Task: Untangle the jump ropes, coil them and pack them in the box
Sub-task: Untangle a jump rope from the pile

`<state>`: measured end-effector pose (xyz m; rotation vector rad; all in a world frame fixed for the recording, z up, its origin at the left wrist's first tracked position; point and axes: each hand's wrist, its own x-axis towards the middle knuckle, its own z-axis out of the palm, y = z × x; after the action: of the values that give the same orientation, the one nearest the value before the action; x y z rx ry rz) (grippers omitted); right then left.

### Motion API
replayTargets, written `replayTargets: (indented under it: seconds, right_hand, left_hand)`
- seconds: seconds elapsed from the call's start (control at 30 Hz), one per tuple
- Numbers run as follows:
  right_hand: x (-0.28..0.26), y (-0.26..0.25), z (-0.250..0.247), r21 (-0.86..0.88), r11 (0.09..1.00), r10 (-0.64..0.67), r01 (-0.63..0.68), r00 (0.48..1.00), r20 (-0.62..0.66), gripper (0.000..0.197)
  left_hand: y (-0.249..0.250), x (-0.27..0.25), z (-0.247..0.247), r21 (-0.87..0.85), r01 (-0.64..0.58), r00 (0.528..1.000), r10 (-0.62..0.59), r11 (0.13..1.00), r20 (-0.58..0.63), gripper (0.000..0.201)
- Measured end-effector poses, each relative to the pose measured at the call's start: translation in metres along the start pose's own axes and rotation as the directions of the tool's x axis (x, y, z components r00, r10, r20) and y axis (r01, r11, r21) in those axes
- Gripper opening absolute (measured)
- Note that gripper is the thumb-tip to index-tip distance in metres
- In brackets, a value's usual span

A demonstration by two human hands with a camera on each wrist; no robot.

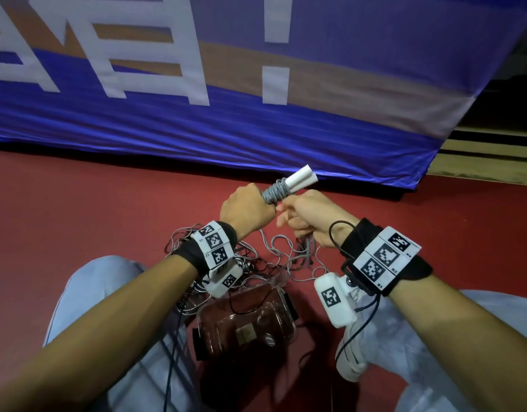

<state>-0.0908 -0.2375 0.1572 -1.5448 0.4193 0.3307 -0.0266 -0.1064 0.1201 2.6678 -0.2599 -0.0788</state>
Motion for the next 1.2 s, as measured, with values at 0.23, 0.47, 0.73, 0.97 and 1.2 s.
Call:
replayTargets:
  seconds: [0.23, 0.47, 0.73, 0.97, 1.2]
  right_hand:
    - [-0.006, 0.002, -0.022, -0.769, 0.62, -0.243, 0.157, 0.97, 0.002, 0.031]
    - [-0.004, 0.002, -0.044, -0.933, 0.231, -0.427, 0.278, 0.89, 0.159, 0.023]
    - [-0.008, -0.005, -0.046, -0.952, 0.095, -0.261, 0.291, 0.93, 0.259, 0.032]
    - [0.001, -0.002, -0.049, -0.93, 0.162, -0.129, 0.329, 0.942, 0.311, 0.042]
    - [-0.004, -0.008, -0.049, -0.904, 0.28, -0.026, 0.321, 0.944, 0.328, 0.038]
  left_hand:
    - [0.001, 0.001, 0.007, 0.219, -0.049, 0.997, 0.034, 0.975, 0.072, 0.029]
    - [-0.003, 0.006, 0.009, 0.339, -0.204, 0.963, 0.127, 0.919, 0.237, 0.025]
    - [-0.002, 0.004, 0.007, 0.447, -0.467, 0.878, 0.341, 0.763, 0.334, 0.019]
    - [0.002, 0.001, -0.001, 0.545, -0.606, 0.794, 0.487, 0.579, 0.364, 0.019]
    - [0.007, -0.004, -0.01, 0.574, -0.671, 0.731, 0.551, 0.47, 0.403, 0.017]
